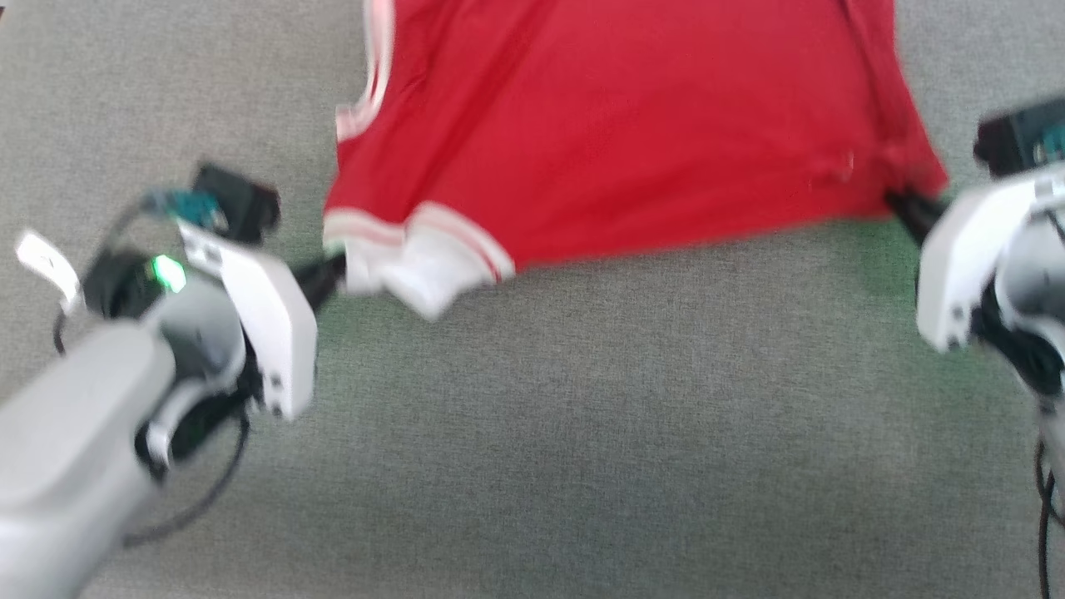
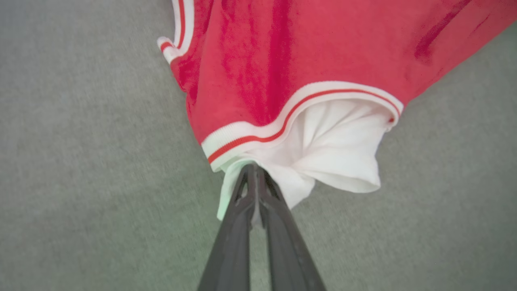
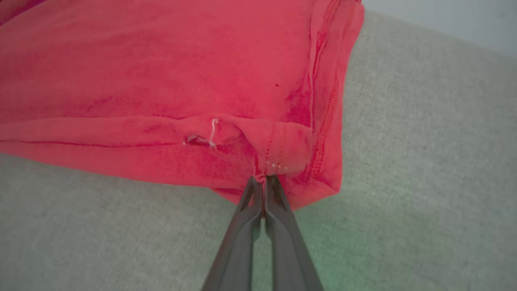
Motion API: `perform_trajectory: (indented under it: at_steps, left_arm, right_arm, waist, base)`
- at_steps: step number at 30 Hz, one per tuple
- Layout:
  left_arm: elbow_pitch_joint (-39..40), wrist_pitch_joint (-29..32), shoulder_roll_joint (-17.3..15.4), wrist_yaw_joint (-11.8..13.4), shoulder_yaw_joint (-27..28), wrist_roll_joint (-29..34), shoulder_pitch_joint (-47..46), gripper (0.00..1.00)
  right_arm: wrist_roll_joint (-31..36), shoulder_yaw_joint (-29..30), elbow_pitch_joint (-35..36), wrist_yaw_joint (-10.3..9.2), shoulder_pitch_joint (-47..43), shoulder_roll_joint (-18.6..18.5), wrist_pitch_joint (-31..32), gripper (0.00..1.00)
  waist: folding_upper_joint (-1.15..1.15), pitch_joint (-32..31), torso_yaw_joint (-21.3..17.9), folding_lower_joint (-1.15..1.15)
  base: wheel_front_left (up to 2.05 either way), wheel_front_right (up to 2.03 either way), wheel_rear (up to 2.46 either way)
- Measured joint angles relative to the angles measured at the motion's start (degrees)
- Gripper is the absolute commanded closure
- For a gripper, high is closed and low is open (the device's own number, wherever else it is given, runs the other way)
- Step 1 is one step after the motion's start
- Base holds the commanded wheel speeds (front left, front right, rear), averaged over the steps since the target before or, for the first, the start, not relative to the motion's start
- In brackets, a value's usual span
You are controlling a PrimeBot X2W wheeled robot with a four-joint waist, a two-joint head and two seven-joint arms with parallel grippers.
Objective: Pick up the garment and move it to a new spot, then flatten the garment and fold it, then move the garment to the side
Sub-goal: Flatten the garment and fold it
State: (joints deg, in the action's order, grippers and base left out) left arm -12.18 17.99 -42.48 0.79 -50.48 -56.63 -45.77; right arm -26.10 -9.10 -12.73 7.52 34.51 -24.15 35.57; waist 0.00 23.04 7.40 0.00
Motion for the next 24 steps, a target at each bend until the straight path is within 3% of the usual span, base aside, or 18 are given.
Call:
perform_trajectory:
  at_steps: [4,9,10,16,24]
  left_arm:
    - [12.1,2.7,-4.3,6.2,-0.7,-2.3,7.8,1.00]
    - [17.3,3.8,-6.5,9.8,-1.3,-3.7,12.1,1.00]
    - [20.5,4.3,-7.6,12.2,-1.5,-4.7,14.8,1.00]
    - [26.3,6.0,-10.4,16.4,-3.1,-7.7,21.6,1.00]
    - [30.0,7.1,-13.9,19.2,-2.6,-10.2,24.9,1.00]
  right_arm:
    - [-3.5,1.6,11.0,-0.02,-11.2,-3.0,6.7,1.00]
    - [-5.4,1.8,16.5,-0.02,-17.5,-4.7,10.4,1.00]
    - [-7.0,2.2,19.8,-0.02,-21.3,-6.0,12.8,1.00]
    - [-11.4,4.1,27.4,-0.02,-31.4,-8.8,18.6,1.00]
    - [-14.9,8.2,33.1,-0.02,-38.9,-6.8,21.3,1.00]
  waist:
    - [0.00,-1.2,0.2,0.00]
    - [0.00,-1.8,0.2,0.00]
    - [0.00,-2.1,0.1,0.00]
    - [0.00,-2.7,-0.2,0.00]
    - [0.00,-2.5,-0.7,0.00]
  base:
    - [0.00,0.00,0.00]
    - [0.00,0.00,0.00]
    - [0.00,0.00,0.00]
    - [0.00,0.00,0.00]
    - [0.00,0.00,0.00]
